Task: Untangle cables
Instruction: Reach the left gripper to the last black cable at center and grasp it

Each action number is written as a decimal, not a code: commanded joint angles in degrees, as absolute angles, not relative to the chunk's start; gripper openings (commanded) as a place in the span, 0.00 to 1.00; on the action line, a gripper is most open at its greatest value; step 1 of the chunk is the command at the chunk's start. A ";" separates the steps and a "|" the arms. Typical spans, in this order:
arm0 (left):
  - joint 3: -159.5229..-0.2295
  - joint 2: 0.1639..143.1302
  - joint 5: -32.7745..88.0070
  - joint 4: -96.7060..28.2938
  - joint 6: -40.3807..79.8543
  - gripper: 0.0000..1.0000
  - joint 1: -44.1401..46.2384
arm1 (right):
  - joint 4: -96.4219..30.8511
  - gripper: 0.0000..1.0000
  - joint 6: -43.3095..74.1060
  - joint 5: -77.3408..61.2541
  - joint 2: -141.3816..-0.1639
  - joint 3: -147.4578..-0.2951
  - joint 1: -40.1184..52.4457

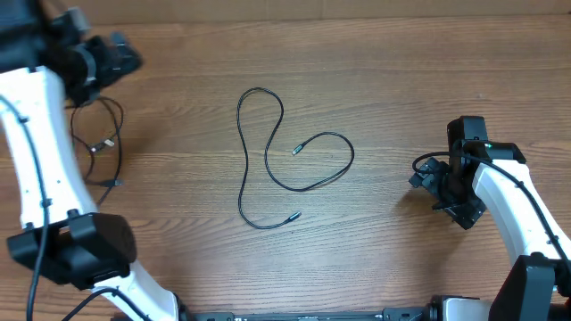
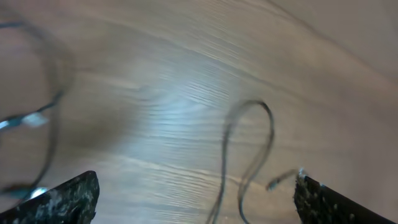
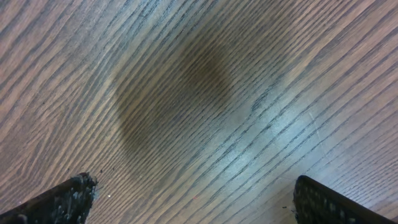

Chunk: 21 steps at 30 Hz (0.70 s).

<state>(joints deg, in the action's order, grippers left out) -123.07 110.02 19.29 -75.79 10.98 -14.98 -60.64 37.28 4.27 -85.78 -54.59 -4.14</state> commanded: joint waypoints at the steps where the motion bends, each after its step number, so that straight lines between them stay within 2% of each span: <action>1: -123.48 109.84 20.84 -75.68 4.45 1.00 -9.78 | -60.38 1.00 37.06 4.38 -85.54 -54.72 -4.36; 11: -123.46 111.20 19.73 -78.65 4.71 1.00 1.28 | -60.31 1.00 37.06 4.38 -85.54 -54.72 -4.36; 21: -123.44 123.11 6.35 -84.14 10.96 0.96 15.35 | -60.18 1.00 37.04 4.38 -85.54 -54.72 -4.36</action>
